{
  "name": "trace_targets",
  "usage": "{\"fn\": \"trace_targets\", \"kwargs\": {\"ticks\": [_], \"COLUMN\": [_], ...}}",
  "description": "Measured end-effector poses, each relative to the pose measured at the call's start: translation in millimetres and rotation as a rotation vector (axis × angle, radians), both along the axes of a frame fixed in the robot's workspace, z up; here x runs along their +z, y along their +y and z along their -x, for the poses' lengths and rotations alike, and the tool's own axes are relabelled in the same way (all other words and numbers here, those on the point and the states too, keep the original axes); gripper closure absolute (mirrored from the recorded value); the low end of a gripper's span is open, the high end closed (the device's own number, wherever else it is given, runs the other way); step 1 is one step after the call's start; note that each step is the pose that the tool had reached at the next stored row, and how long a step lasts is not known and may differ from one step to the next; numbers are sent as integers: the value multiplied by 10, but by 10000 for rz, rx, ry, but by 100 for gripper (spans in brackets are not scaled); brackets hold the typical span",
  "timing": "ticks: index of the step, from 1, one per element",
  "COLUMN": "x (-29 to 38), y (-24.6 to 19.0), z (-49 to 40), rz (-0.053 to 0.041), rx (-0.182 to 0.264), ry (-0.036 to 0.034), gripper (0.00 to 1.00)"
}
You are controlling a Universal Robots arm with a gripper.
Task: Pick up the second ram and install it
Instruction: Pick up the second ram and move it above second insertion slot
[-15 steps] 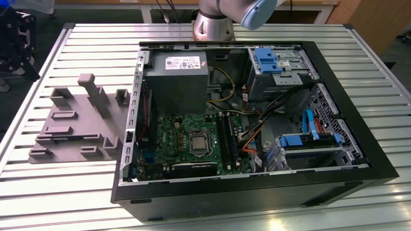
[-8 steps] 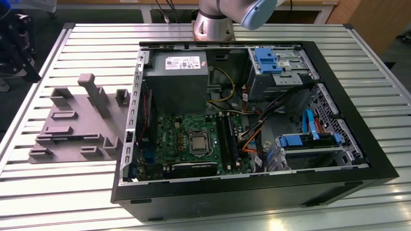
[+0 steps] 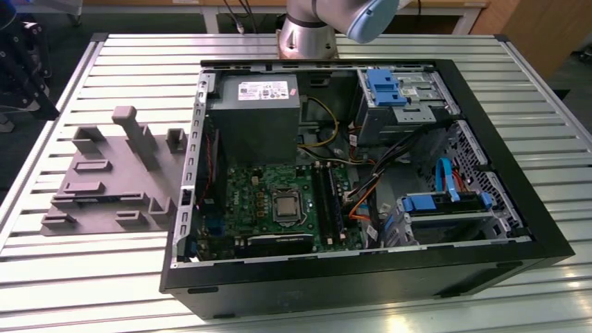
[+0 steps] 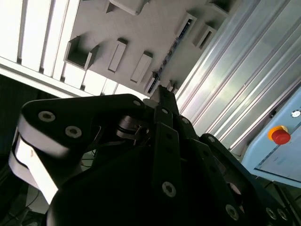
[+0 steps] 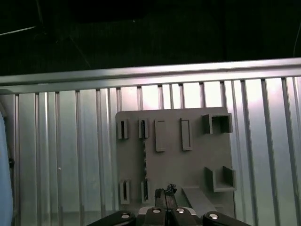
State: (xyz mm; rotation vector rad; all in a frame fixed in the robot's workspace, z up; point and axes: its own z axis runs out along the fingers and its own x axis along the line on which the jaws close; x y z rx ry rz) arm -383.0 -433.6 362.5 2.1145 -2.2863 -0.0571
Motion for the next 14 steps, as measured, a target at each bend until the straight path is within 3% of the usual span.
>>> {"fn": "trace_targets", "kwargs": {"ticks": [14], "x": [0], "y": [-3], "z": [0], "rz": [-1], "rx": [81], "ry": [-1], "gripper": [89]}}
